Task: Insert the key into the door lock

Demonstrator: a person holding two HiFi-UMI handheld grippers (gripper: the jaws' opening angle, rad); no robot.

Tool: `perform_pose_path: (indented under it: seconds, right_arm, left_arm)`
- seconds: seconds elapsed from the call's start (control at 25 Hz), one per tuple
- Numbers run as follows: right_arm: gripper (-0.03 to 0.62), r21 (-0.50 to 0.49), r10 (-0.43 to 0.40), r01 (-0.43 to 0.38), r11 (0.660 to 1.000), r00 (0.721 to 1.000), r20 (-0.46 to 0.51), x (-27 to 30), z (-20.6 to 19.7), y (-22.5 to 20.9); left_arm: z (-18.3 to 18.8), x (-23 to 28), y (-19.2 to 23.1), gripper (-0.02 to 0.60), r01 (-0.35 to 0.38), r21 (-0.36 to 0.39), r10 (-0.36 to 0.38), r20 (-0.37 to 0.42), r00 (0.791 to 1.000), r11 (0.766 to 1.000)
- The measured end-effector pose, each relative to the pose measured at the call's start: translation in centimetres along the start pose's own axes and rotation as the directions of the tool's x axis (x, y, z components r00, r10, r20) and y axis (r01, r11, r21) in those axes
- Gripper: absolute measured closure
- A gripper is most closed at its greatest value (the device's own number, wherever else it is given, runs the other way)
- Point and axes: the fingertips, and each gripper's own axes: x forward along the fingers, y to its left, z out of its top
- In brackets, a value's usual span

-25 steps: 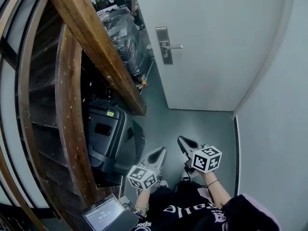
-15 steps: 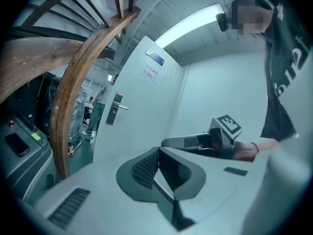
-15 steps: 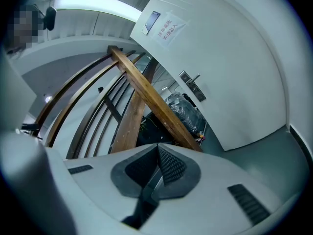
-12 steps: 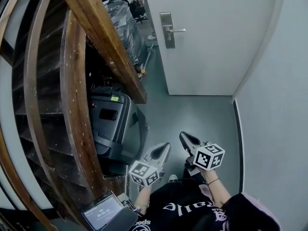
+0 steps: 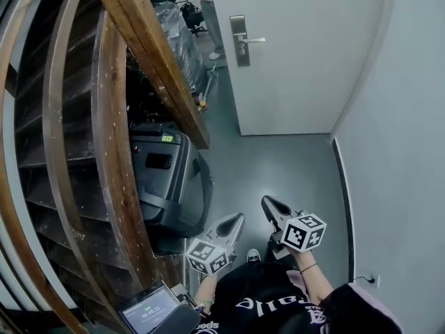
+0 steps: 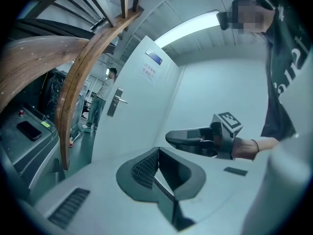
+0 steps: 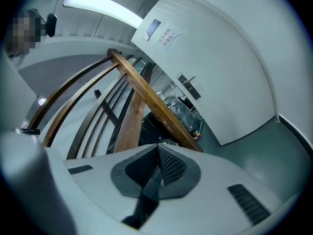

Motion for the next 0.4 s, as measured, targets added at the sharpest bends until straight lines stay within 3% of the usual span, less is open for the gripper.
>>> perform_pose_path:
  seconds: [0.4]
  right_arm:
    - [0.576, -0.01, 0.0, 0.0, 1.0, 1.0, 0.004, -0.48, -0.43, 0.75]
  left_arm:
    - [0.1, -0.81, -0.48, 0.577, 0.008, 0.012, -0.008, 0.012, 1.0, 1.0]
